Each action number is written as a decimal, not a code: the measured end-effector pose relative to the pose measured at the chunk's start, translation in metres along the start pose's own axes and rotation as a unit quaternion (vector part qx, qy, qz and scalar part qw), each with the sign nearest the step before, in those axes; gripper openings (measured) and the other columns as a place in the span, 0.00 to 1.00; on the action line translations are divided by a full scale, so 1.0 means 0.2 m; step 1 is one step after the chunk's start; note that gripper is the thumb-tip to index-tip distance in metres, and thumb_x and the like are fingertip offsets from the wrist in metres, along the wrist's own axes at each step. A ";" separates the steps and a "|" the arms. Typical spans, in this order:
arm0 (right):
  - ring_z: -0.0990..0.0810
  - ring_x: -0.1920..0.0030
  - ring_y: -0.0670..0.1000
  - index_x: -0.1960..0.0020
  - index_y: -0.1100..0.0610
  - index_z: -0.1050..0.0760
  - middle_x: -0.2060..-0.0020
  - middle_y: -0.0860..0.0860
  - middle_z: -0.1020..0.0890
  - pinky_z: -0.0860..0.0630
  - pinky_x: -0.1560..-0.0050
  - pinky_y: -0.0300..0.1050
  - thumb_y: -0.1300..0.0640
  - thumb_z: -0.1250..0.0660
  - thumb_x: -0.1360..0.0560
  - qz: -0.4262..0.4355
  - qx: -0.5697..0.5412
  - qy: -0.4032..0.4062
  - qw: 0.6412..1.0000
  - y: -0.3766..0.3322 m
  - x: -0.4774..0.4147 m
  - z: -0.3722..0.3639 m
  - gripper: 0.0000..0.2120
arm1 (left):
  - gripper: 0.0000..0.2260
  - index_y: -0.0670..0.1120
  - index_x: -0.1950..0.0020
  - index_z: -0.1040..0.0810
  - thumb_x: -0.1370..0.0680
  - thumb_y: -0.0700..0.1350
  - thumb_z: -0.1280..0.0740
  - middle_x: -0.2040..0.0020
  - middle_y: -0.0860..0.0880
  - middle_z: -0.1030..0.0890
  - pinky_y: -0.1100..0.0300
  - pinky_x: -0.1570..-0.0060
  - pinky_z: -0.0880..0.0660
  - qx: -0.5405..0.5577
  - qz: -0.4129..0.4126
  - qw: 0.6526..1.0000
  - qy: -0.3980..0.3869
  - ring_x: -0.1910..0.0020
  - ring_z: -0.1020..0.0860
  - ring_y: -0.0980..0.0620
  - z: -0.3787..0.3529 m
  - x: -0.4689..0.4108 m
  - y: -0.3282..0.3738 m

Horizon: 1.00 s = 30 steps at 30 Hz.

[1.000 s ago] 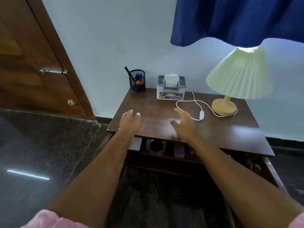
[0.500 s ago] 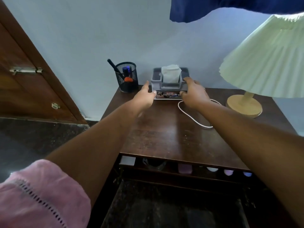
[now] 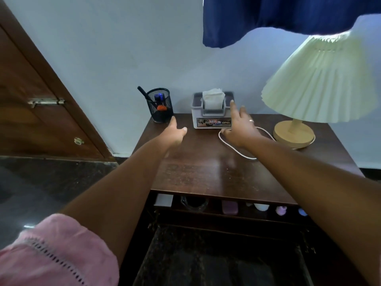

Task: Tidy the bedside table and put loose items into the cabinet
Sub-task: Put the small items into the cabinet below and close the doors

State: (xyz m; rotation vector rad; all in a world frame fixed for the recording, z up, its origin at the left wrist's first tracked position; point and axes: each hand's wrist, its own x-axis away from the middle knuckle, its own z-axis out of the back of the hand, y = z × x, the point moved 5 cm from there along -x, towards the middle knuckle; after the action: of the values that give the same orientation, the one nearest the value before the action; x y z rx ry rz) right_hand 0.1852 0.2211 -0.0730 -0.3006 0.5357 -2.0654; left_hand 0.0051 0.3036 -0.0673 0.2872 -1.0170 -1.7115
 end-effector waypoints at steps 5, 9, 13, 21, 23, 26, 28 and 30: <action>0.53 0.22 0.58 0.22 0.49 0.61 0.22 0.58 0.53 0.45 0.24 0.54 0.50 0.36 0.23 0.060 0.024 -0.007 0.998 -0.16 0.20 -0.03 0.41 | 0.28 0.48 0.21 0.55 0.17 0.48 0.45 0.22 0.44 0.46 0.54 0.29 0.41 -0.022 0.032 0.998 0.043 0.24 0.42 0.44 0.15 0.17 -0.15; 0.54 0.22 0.57 0.22 0.50 0.60 0.22 0.57 0.53 0.45 0.25 0.54 0.50 0.37 0.22 0.103 0.030 -0.028 0.994 -0.33 0.29 -0.06 0.39 | 0.26 0.45 0.22 0.54 0.17 0.46 0.46 0.21 0.44 0.47 0.53 0.28 0.44 -0.021 0.031 0.997 0.060 0.23 0.45 0.44 0.27 0.25 -0.20; 0.52 0.22 0.56 0.22 0.52 0.57 0.22 0.56 0.49 0.45 0.25 0.54 0.51 0.37 0.22 0.132 0.029 -0.058 0.989 -0.47 0.29 -0.12 0.37 | 0.25 0.45 0.22 0.52 0.17 0.46 0.46 0.22 0.44 0.46 0.52 0.28 0.43 -0.001 0.024 0.998 0.065 0.24 0.43 0.44 0.36 0.26 -0.21; 0.37 0.28 0.59 0.22 0.50 0.49 0.26 0.56 0.38 0.34 0.30 0.52 0.56 0.37 0.23 0.139 0.044 -0.098 0.985 -0.68 -0.03 -0.27 0.34 | 0.26 0.49 0.21 0.53 0.17 0.48 0.47 0.21 0.47 0.49 0.51 0.27 0.46 0.010 0.025 0.998 0.056 0.23 0.46 0.44 0.52 0.06 -0.32; 0.34 0.30 0.60 0.23 0.47 0.47 0.27 0.56 0.37 0.32 0.32 0.54 0.59 0.36 0.24 0.145 0.048 -0.100 0.983 -0.74 -0.14 -0.29 0.34 | 0.26 0.50 0.21 0.53 0.17 0.47 0.47 0.21 0.48 0.49 0.51 0.27 0.46 0.011 0.022 0.998 0.061 0.23 0.47 0.44 0.58 -0.01 -0.34; 0.36 0.29 0.60 0.25 0.47 0.41 0.25 0.51 0.42 0.33 0.30 0.56 0.62 0.37 0.26 0.183 0.080 -0.064 0.978 -0.85 -0.30 -0.32 0.32 | 0.25 0.51 0.22 0.53 0.17 0.47 0.48 0.21 0.49 0.49 0.50 0.27 0.46 0.012 0.024 0.998 0.065 0.23 0.47 0.44 0.62 -0.12 -0.34; 0.38 0.29 0.59 0.29 0.46 0.32 0.24 0.48 0.44 0.32 0.32 0.57 0.65 0.38 0.27 0.200 0.108 -0.052 0.972 -0.90 -0.38 -0.33 0.29 | 0.25 0.52 0.22 0.52 0.17 0.46 0.48 0.21 0.49 0.48 0.50 0.27 0.46 0.015 0.018 0.997 0.068 0.23 0.46 0.44 0.62 -0.18 -0.34; 0.39 0.30 0.59 0.34 0.45 0.27 0.25 0.46 0.44 0.31 0.34 0.57 0.67 0.38 0.28 0.206 0.136 -0.066 0.967 -0.92 -0.43 -0.35 0.27 | 0.25 0.52 0.22 0.52 0.17 0.46 0.48 0.21 0.49 0.47 0.51 0.27 0.45 0.028 0.009 0.998 0.063 0.23 0.45 0.44 0.59 -0.22 -0.34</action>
State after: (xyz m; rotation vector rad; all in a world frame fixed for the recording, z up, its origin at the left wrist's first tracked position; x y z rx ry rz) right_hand 0.0631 0.3954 -0.0444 -0.1470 0.2053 -1.6725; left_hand -0.0968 0.4045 -0.0578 0.4160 -0.9722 -1.6289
